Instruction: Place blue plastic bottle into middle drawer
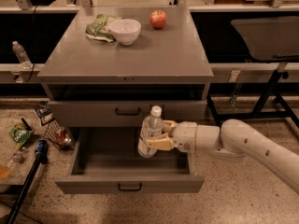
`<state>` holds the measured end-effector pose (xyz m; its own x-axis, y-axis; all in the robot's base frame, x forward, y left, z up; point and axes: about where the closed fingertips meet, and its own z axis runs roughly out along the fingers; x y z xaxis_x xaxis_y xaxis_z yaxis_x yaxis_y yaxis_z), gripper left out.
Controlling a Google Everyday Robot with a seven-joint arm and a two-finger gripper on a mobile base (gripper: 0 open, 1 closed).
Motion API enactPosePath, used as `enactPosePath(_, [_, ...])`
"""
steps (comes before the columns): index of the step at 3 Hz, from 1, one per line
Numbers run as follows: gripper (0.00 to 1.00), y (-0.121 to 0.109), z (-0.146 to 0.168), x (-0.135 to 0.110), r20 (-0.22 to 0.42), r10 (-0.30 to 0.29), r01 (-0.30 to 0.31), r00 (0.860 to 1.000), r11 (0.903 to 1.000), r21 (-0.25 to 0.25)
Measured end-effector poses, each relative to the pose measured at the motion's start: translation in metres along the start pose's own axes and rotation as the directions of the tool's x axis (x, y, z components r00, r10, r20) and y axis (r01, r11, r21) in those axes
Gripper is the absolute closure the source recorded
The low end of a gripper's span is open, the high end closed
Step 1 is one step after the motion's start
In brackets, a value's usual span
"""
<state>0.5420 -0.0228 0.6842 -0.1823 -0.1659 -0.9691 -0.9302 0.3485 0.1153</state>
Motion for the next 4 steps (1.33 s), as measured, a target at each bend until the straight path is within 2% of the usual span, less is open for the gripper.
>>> enactPosePath(1, [1.0,0.001,0.003,0.006,0.003,-0.004,0.004,1.0,1.0,-0.007])
enactPosePath(2, [1.0,0.002,0.008,0.016,0.024,0.011,-0.012,1.0,0.9998,0.014])
enactPosePath(3, [1.0,-0.013,0.04,0.066,0.023,-0.011,0.01,1.0,0.9999,0.008])
enactPosePath(4, [1.0,-0.019,0.064,0.098,0.009,-0.026,0.026,1.0,0.9996,-0.014])
